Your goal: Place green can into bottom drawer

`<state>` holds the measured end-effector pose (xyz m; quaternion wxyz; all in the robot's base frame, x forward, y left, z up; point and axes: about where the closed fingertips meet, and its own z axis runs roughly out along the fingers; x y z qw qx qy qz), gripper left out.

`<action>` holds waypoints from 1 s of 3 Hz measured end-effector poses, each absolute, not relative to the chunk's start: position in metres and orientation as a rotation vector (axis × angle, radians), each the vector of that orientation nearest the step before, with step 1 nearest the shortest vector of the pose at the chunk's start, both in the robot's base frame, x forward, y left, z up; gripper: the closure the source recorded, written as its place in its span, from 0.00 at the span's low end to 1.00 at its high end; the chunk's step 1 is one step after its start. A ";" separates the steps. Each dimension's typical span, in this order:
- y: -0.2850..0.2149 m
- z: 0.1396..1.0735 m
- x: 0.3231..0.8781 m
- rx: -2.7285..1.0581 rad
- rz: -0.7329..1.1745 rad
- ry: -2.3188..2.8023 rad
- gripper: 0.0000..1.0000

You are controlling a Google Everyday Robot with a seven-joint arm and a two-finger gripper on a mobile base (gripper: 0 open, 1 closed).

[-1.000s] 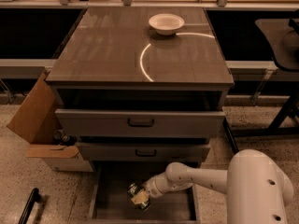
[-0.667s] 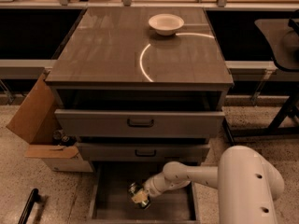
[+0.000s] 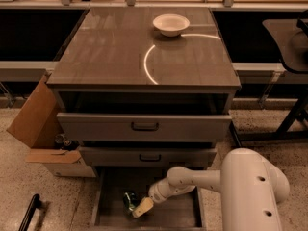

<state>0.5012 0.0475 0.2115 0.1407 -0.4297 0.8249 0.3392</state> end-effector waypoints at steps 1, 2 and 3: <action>0.025 0.230 0.492 -1.216 0.952 2.376 0.00; -0.004 0.275 0.477 -1.203 0.912 2.327 0.00; -0.028 0.327 0.463 -1.240 0.882 2.246 0.00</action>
Offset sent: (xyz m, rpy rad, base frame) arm -0.0477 -0.0965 0.1253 0.0233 -0.1554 -0.0630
